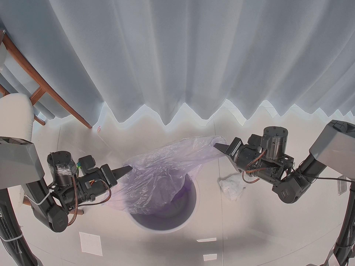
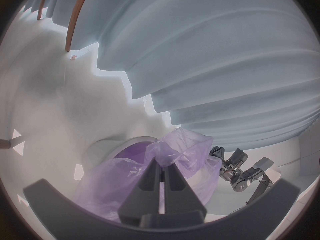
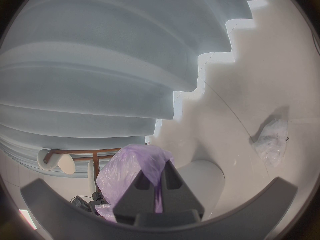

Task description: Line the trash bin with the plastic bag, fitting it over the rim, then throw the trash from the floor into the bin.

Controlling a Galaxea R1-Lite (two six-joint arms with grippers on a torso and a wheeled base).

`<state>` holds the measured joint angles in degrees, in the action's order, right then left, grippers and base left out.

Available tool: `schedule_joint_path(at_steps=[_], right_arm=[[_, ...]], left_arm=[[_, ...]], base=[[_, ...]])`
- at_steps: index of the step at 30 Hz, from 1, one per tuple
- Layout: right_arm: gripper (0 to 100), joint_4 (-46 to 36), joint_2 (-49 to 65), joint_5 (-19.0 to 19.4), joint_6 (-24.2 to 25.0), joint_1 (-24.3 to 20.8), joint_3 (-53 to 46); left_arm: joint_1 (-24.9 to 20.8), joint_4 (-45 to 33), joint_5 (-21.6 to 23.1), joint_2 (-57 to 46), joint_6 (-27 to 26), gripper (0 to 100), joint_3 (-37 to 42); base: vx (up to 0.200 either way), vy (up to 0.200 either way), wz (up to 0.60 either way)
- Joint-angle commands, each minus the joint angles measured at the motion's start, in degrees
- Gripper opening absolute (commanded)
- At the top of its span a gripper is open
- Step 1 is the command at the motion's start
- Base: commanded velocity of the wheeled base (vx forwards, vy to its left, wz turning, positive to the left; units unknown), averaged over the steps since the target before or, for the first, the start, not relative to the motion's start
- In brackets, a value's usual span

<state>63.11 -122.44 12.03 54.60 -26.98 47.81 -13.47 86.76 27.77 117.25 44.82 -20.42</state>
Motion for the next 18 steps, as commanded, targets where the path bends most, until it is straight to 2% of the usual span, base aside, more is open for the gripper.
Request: schedule_joint_path(at_steps=[1,18], right_arm=[[0,0.0,-0.8,0.1,0.1,0.0,-0.1],[0,0.1,-1.1,0.1,0.1,-0.1,-0.2]], left_arm=[[-0.1,0.0,0.2,1.0,0.0,0,0.0],[-0.6,0.2,0.2,0.9,0.0,0,0.7]], base=[[0.0,0.0,0.0],[0.0,0.0,0.0]])
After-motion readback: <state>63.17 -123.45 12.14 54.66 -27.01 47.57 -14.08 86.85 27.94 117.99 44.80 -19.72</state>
